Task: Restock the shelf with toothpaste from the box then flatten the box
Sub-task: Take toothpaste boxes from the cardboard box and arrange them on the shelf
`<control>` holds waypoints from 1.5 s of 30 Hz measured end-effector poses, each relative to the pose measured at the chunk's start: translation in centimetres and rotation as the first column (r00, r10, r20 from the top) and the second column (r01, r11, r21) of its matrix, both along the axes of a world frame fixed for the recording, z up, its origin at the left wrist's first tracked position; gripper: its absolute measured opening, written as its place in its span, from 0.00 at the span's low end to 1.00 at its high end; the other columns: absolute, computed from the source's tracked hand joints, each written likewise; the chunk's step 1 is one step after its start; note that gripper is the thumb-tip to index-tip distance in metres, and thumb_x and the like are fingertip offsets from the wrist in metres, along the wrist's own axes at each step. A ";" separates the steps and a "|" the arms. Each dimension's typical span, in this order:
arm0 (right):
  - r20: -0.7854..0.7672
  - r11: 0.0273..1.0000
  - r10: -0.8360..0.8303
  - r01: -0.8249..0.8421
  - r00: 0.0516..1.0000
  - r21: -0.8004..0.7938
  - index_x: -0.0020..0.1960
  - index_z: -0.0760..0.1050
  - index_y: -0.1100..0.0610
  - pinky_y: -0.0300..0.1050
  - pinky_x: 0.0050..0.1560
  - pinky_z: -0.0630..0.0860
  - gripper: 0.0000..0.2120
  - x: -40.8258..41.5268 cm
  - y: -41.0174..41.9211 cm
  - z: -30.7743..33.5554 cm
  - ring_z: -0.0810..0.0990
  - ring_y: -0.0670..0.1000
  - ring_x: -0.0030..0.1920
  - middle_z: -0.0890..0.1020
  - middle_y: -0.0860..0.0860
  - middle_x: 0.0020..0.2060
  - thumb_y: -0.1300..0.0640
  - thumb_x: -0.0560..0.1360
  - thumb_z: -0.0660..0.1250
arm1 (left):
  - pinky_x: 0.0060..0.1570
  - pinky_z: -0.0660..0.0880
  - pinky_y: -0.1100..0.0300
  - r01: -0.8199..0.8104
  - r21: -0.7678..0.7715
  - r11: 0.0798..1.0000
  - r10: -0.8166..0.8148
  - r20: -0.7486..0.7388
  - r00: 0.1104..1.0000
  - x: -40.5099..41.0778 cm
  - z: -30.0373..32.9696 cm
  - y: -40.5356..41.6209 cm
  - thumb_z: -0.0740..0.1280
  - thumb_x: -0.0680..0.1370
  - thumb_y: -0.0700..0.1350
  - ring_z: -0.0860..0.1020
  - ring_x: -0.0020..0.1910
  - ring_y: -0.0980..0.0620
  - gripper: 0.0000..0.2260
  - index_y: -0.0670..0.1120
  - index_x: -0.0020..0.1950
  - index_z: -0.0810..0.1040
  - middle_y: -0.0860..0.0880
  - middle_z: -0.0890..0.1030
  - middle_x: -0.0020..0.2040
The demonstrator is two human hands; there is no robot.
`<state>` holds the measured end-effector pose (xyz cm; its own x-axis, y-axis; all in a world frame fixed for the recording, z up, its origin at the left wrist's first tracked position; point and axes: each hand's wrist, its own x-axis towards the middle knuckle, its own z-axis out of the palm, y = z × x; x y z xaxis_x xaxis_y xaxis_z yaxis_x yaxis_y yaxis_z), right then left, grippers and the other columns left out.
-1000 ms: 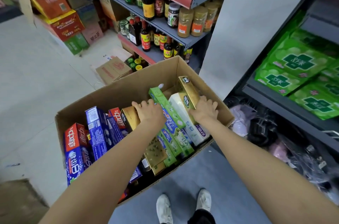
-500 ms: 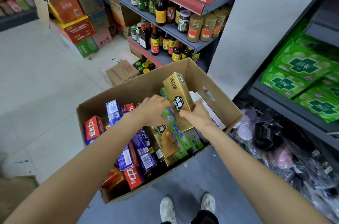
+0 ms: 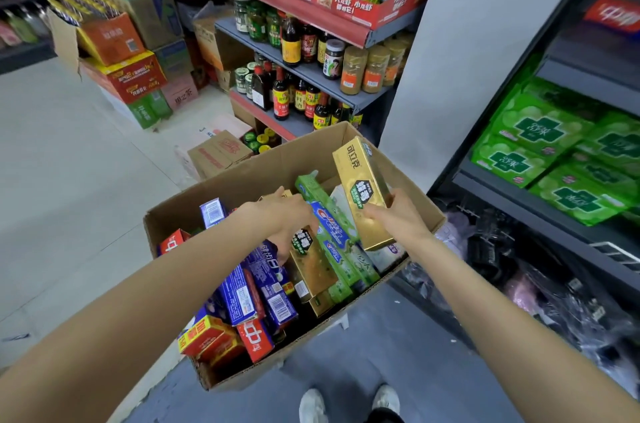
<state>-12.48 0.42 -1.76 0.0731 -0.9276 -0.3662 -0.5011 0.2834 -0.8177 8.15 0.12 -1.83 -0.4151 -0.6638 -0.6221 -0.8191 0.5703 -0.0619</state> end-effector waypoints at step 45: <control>-0.610 0.899 -0.290 -0.008 0.737 -0.437 0.68 0.69 0.50 0.47 0.57 0.73 0.26 -58.1 -14.0 20.0 0.75 0.55 0.60 0.76 0.53 0.62 0.53 0.71 0.72 | 0.56 0.72 0.51 -0.433 -0.586 0.685 -0.200 -0.723 0.662 -58.6 20.4 -18.7 0.74 0.65 0.62 0.74 0.62 0.45 0.36 0.56 0.68 0.64 0.47 0.74 0.62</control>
<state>-70.58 -13.62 18.26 -0.1859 -0.9753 0.1191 -0.9242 0.1325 -0.3581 -50.46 -18.60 18.61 -0.3687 -0.8074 0.4606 -0.8265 0.5115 0.2351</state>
